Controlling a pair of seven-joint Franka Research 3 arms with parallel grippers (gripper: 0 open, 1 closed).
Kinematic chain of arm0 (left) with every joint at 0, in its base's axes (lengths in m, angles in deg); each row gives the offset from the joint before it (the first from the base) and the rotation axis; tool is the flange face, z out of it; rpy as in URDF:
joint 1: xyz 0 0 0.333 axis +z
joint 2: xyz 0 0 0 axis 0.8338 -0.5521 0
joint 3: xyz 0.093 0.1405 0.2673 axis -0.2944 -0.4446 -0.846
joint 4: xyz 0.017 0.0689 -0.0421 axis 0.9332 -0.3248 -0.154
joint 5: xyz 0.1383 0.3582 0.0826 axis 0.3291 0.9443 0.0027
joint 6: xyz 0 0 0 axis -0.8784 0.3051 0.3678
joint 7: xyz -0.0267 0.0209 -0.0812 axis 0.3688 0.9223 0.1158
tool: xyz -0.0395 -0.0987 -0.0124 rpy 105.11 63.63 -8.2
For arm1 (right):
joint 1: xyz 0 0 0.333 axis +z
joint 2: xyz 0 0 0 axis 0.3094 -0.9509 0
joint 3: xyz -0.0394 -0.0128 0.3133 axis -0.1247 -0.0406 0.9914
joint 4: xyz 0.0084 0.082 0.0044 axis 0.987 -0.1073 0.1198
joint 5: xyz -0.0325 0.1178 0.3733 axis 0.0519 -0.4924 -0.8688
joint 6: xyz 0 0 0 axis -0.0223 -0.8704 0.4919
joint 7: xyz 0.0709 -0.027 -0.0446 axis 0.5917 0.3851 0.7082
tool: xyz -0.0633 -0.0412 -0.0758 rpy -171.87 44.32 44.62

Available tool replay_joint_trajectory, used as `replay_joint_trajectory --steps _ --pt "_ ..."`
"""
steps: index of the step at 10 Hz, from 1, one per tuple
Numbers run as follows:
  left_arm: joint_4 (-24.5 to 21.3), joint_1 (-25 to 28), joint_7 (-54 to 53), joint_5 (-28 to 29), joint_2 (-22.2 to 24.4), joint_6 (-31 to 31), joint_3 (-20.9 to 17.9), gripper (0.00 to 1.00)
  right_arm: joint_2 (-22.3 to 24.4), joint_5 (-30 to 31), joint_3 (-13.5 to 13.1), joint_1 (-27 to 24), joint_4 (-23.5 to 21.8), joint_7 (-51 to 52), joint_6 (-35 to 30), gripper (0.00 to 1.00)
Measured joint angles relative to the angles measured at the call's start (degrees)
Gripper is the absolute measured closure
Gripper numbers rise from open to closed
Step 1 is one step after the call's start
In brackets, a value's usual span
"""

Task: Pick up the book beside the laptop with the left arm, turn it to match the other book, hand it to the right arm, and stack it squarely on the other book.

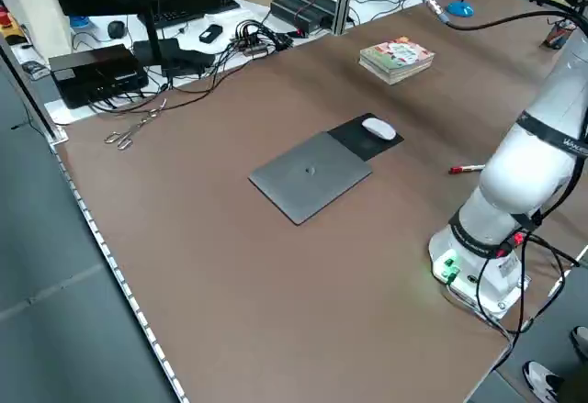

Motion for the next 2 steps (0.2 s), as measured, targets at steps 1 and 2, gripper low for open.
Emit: replay_joint_trajectory --steps 1,2 --pt "0.0 0.0 0.0 0.0 0.0 0.0 0.0 0.0 0.4 0.0 0.1 0.0 0.0 0.0 -0.7 0.0" --pt "0.0 0.0 0.0 0.0 0.0 0.0 0.0 0.0 0.5 0.0 0.0 0.0 0.0 0.0 -1.6 0.0"
